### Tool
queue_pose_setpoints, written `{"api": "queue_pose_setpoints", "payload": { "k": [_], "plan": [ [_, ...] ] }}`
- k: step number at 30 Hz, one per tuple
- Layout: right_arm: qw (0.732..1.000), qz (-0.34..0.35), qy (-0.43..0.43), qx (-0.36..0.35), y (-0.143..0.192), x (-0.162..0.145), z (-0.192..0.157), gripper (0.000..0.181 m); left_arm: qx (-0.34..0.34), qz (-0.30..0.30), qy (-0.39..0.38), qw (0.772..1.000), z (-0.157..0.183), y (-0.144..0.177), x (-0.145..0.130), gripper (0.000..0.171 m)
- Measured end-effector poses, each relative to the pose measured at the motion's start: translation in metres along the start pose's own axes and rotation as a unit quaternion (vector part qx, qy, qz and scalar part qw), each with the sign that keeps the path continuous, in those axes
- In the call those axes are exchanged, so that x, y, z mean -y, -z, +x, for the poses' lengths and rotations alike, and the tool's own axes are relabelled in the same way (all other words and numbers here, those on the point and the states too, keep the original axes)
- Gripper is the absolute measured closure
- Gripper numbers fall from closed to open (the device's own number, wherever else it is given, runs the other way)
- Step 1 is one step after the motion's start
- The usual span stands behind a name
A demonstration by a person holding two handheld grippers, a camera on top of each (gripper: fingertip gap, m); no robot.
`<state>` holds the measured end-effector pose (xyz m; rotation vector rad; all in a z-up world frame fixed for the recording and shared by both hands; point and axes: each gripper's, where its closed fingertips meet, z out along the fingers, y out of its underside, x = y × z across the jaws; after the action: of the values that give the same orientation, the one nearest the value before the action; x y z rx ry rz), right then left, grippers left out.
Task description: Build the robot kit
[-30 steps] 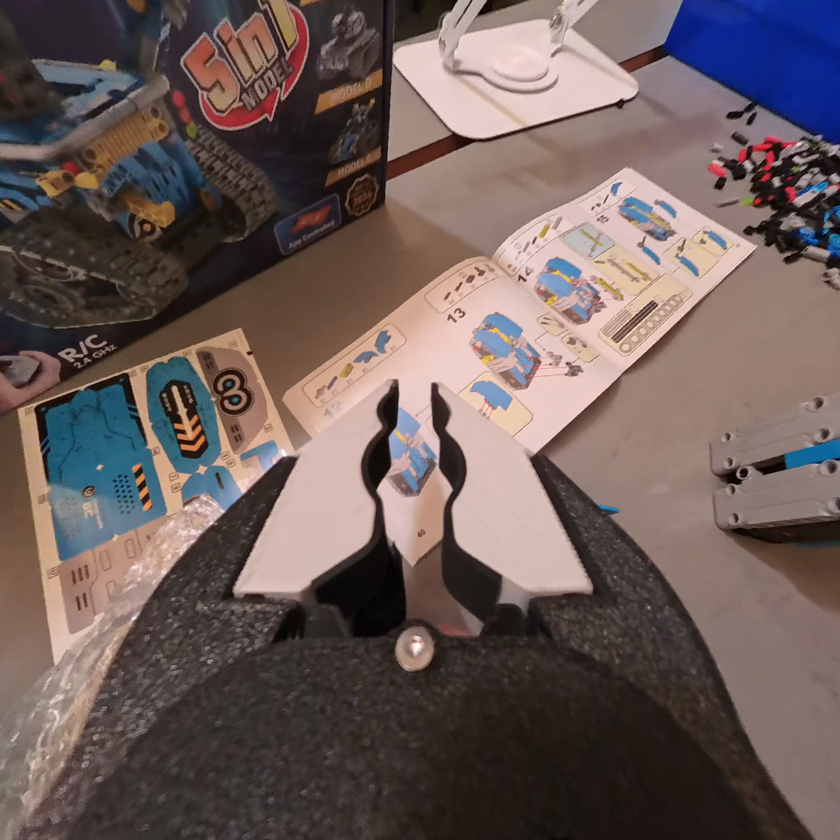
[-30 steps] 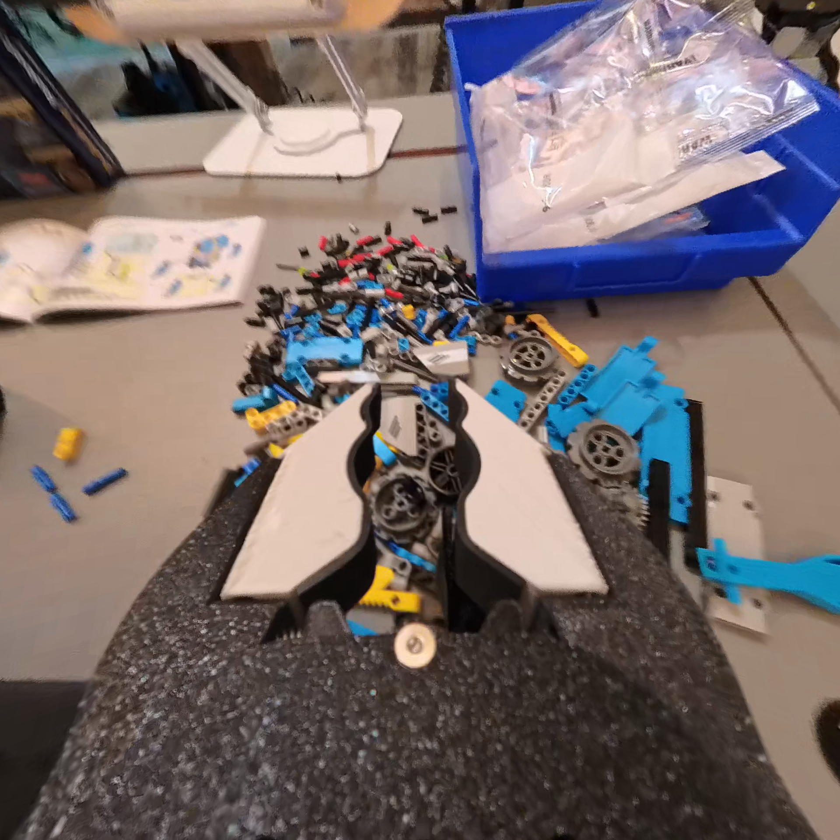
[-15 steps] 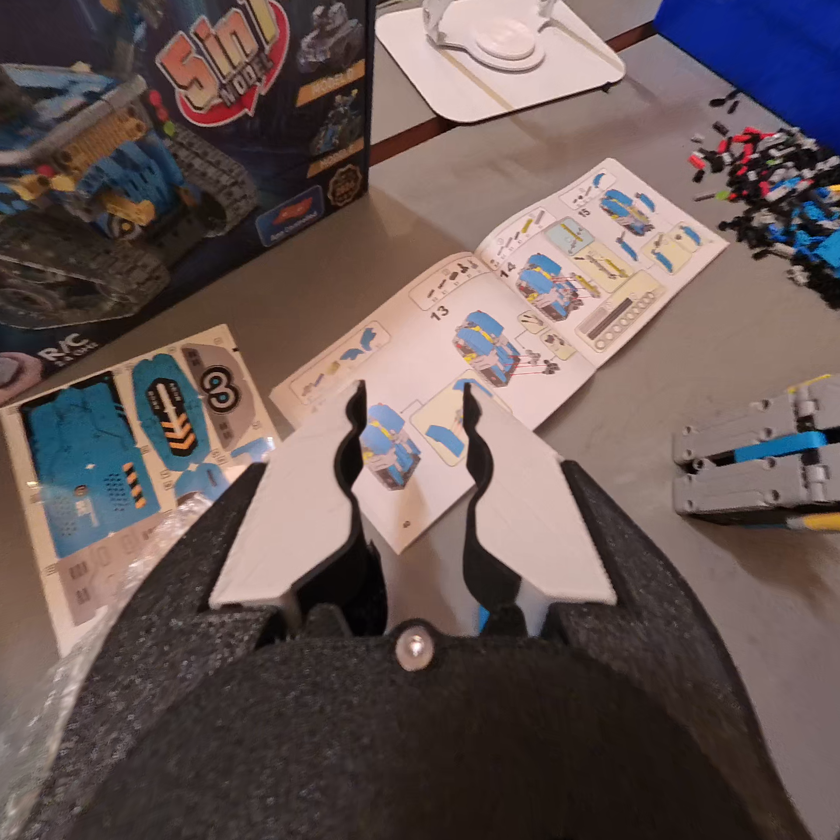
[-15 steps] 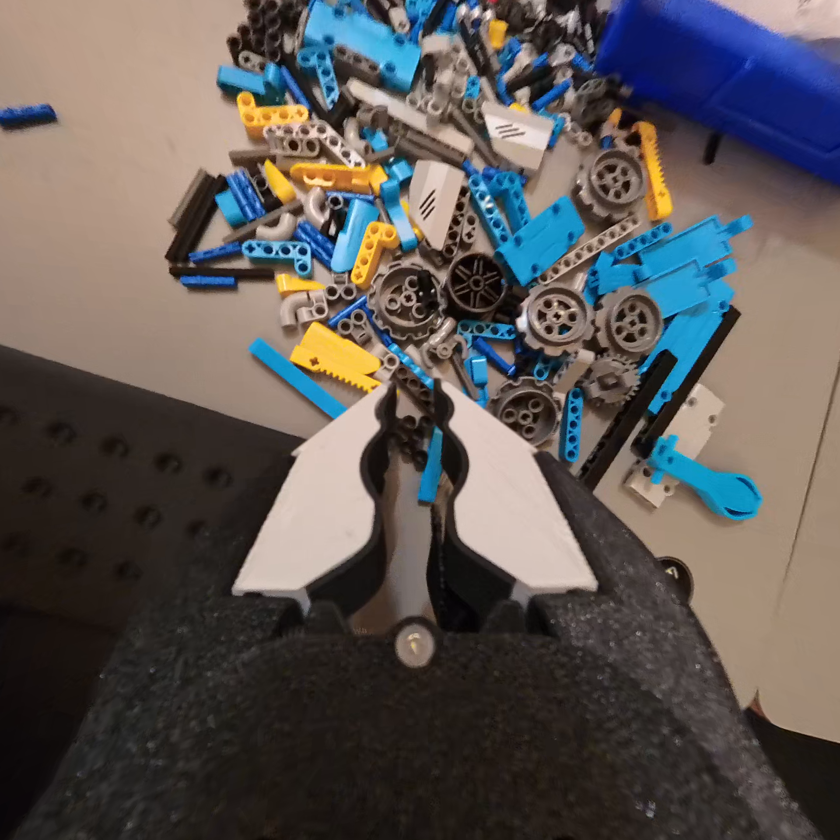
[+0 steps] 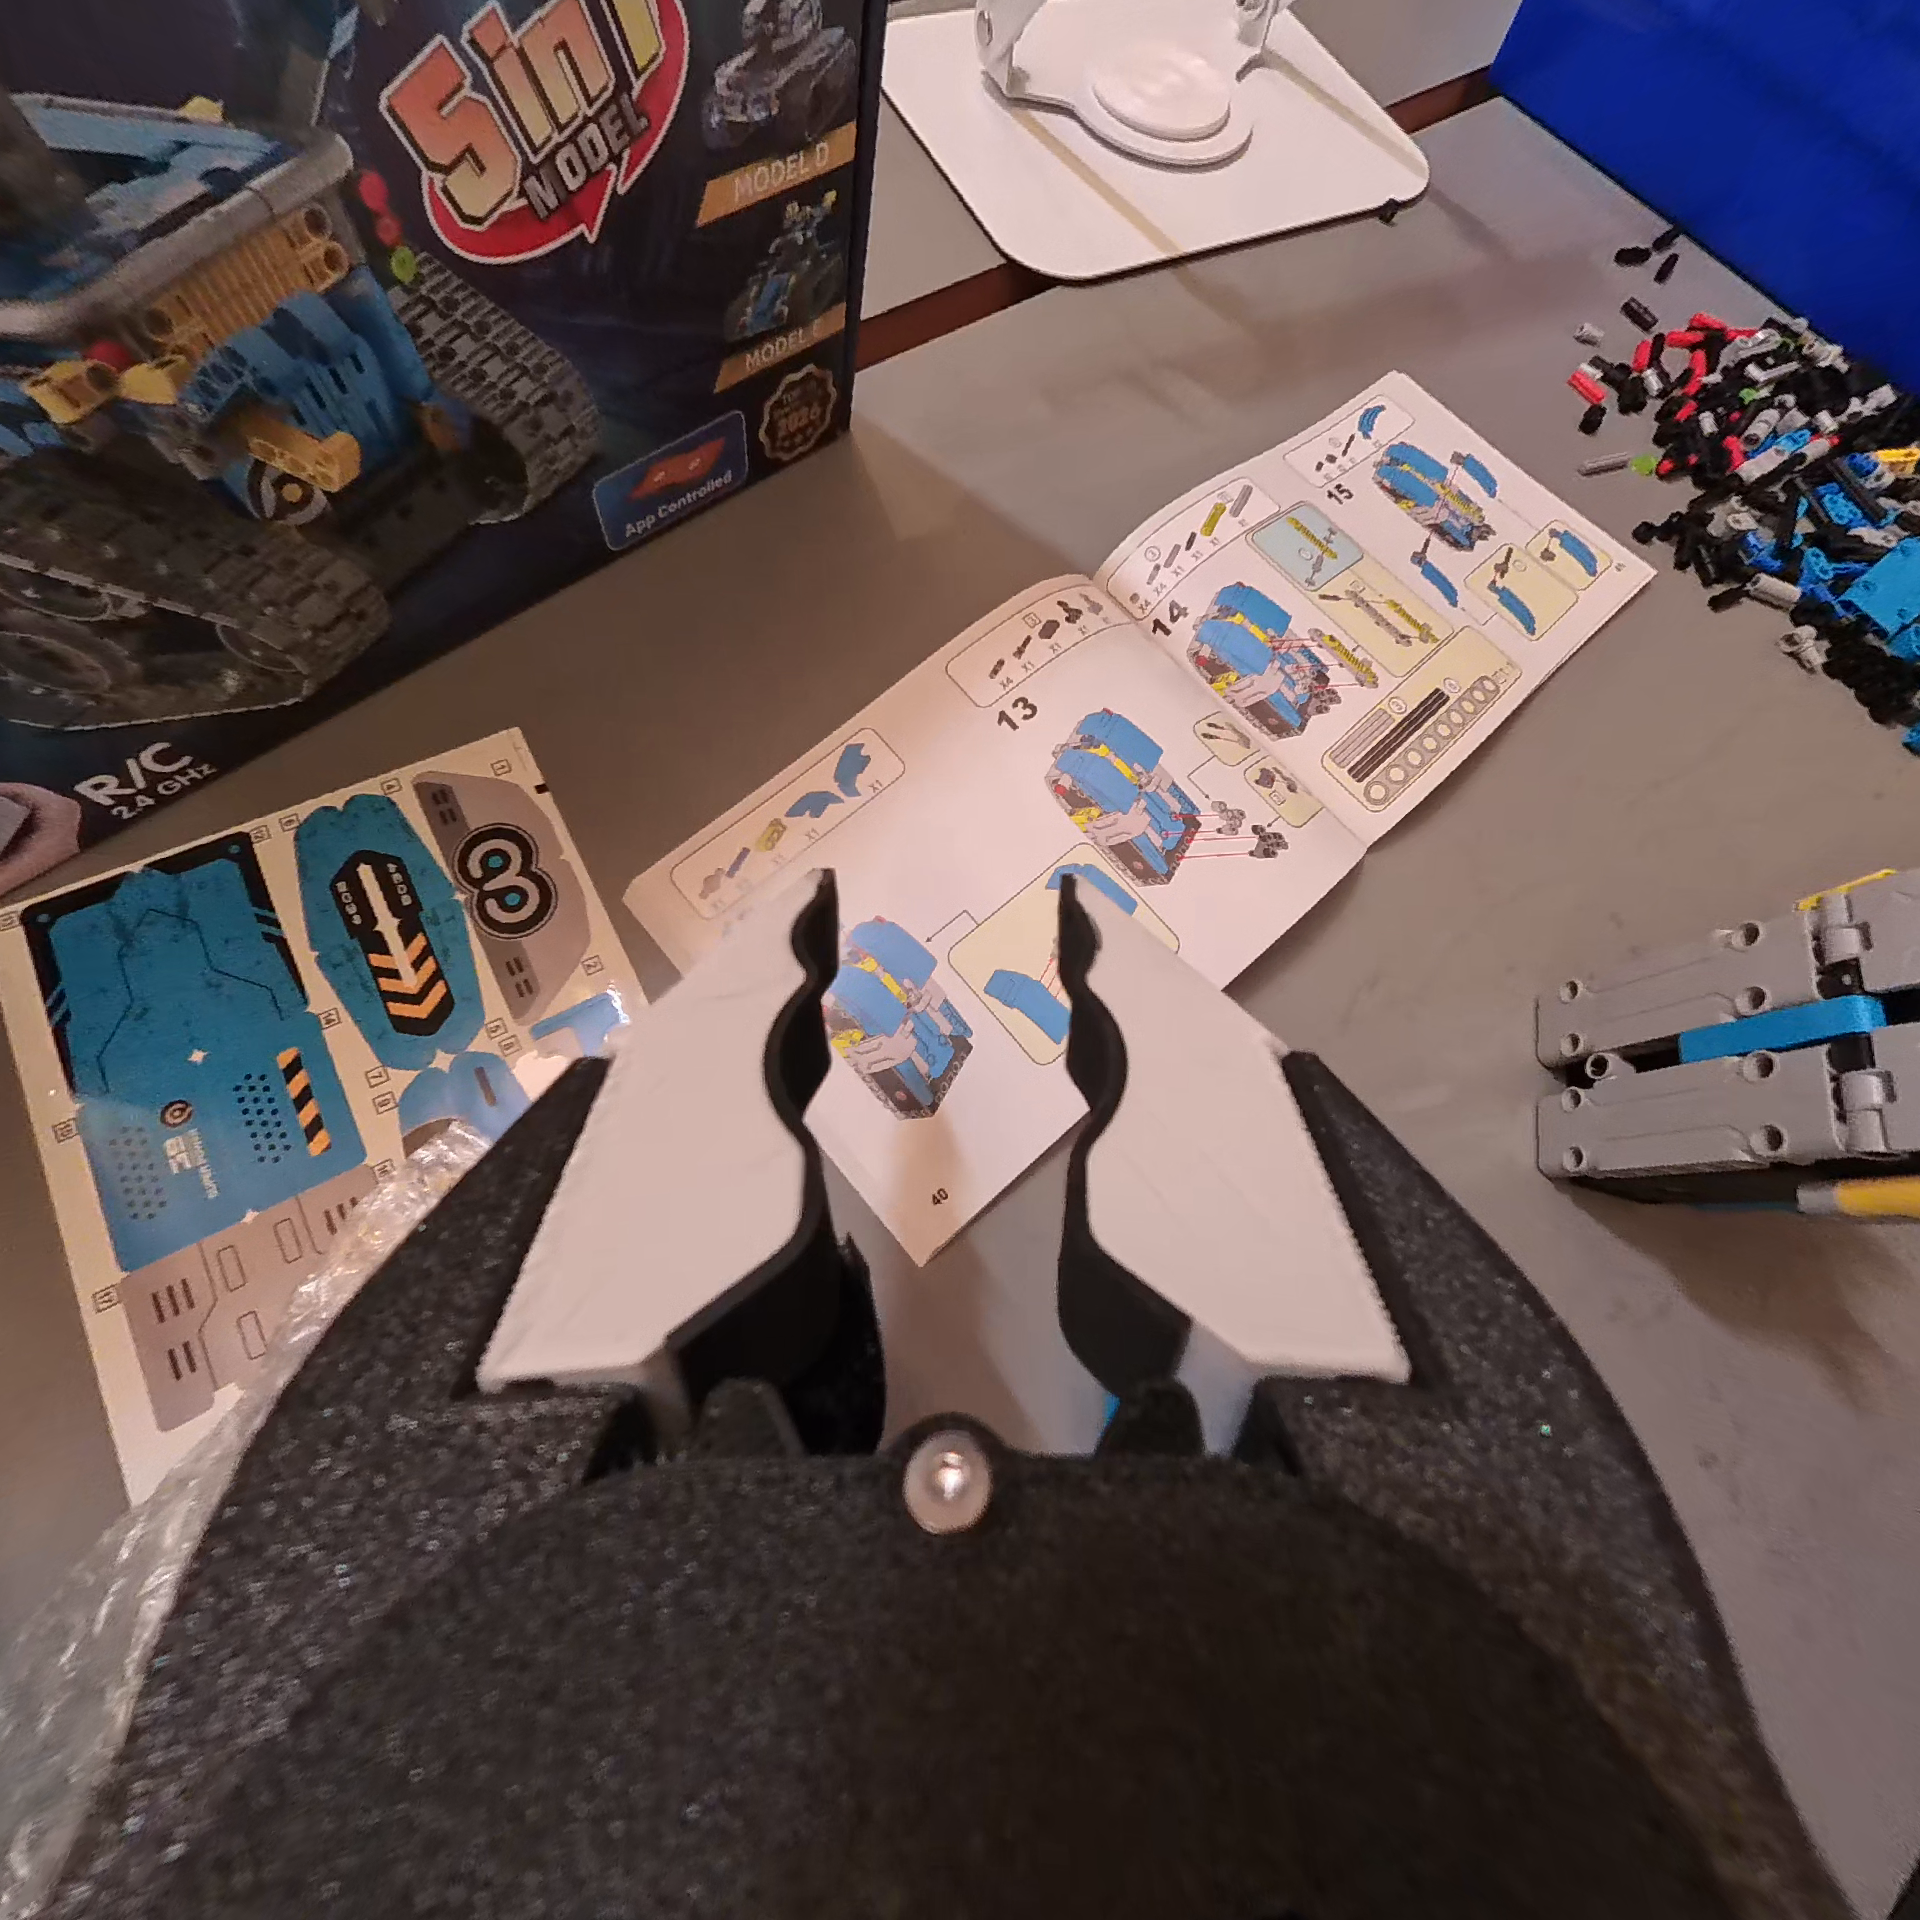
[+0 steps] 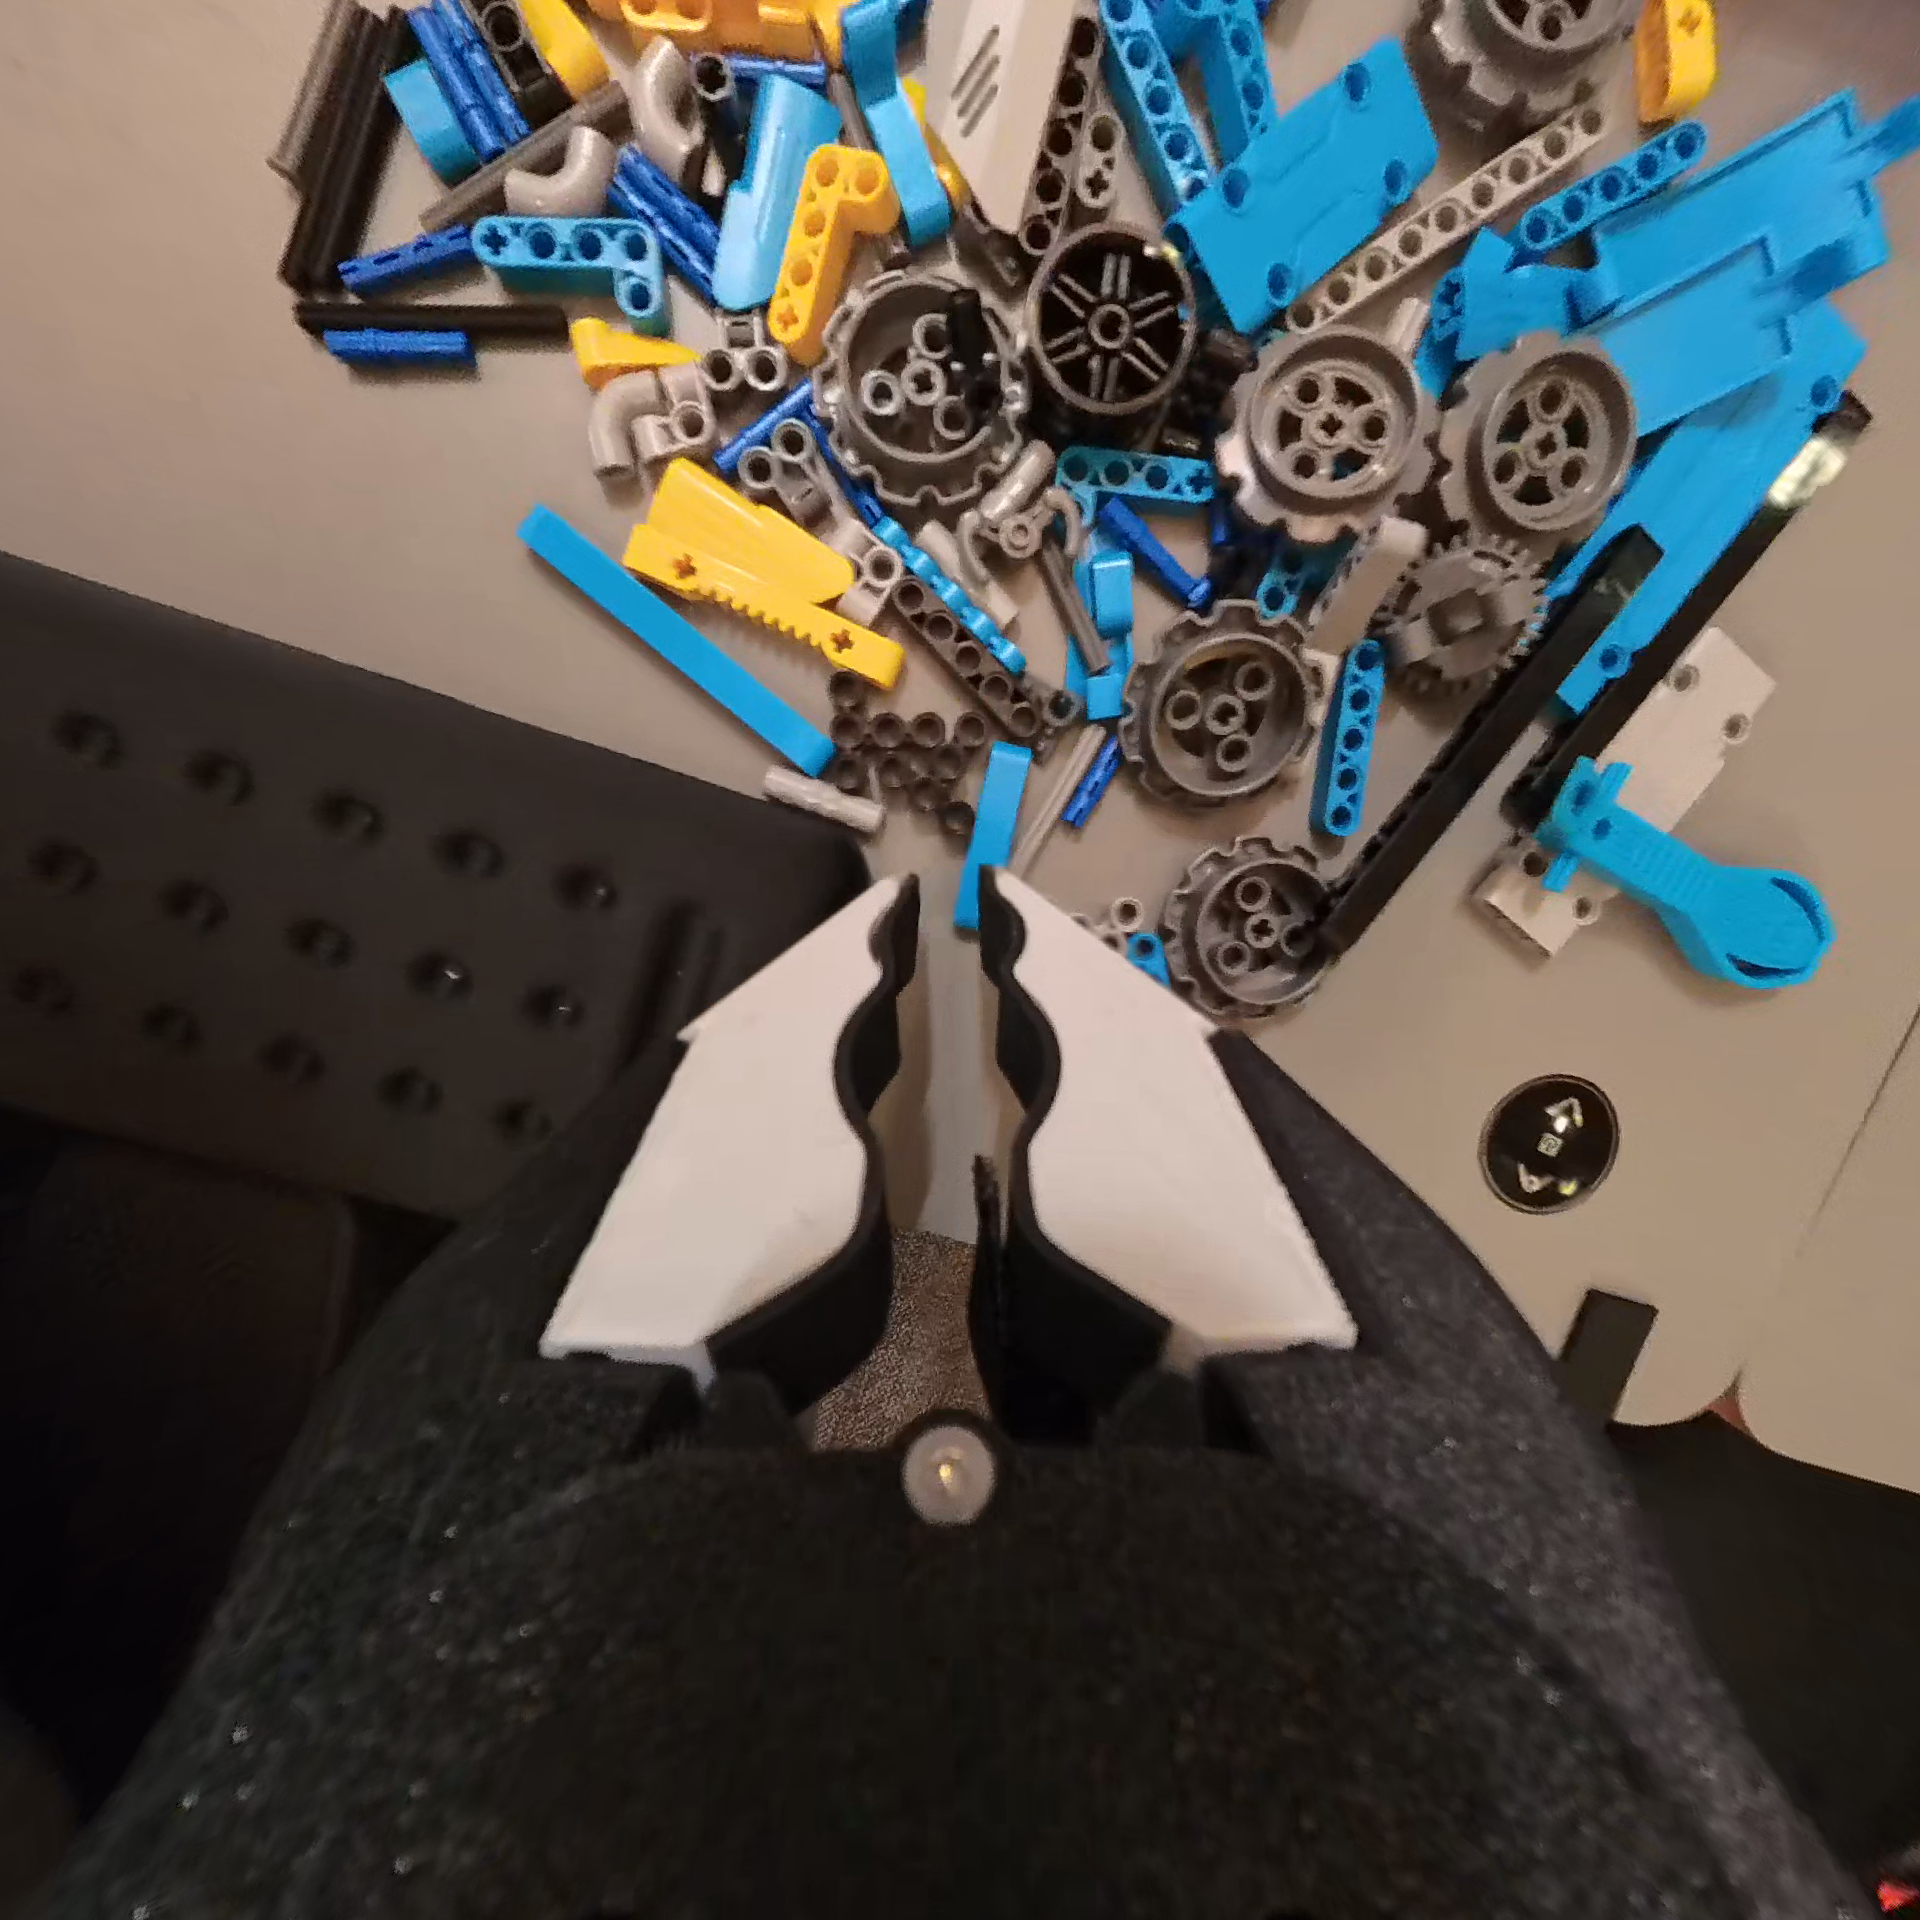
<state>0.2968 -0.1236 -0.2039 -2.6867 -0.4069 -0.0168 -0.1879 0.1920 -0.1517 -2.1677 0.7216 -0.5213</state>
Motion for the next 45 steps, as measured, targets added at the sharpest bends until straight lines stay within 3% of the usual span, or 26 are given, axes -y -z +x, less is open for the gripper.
{"api": "queue_pose_setpoints", "payload": {
  "k": [11, 15, 22, 32, 38, 45],
  "plan": [
    [0.999, -0.014, 0.004, -0.03, -0.003, -0.003, 0.011, 0.17, 0.002, 0.002, -0.014, 1.0, 0.005, 0.003, 0.002, 0.129],
    [0.999, 0.037, 0.018, -0.033, -0.005, 0.024, 0.008, 0.17, 0.004, 0.0, -0.02, 1.0, 0.005, 0.003, 0.001, 0.129],
    [0.988, 0.139, 0.028, 0.058, -0.017, 0.093, -0.035, 0.17, 0.006, 0.001, -0.028, 1.0, 0.006, 0.006, 0.002, 0.129],
    [0.987, 0.152, -0.048, 0.017, -0.047, 0.127, 0.01, 0.166, 0.014, -0.009, -0.023, 1.0, -0.003, -0.001, -0.005, 0.129],
    [0.993, 0.117, -0.019, -0.009, -0.067, 0.124, 0.014, 0.152, 0.015, -0.016, -0.021, 1.0, -0.008, -0.005, -0.009, 0.129],
    [0.993, 0.119, -0.02, 0.012, -0.063, 0.124, 0.01, 0.168, 0.01, -0.024, -0.011, 1.0, -0.011, -0.009, -0.014, 0.129]
  ]
}}
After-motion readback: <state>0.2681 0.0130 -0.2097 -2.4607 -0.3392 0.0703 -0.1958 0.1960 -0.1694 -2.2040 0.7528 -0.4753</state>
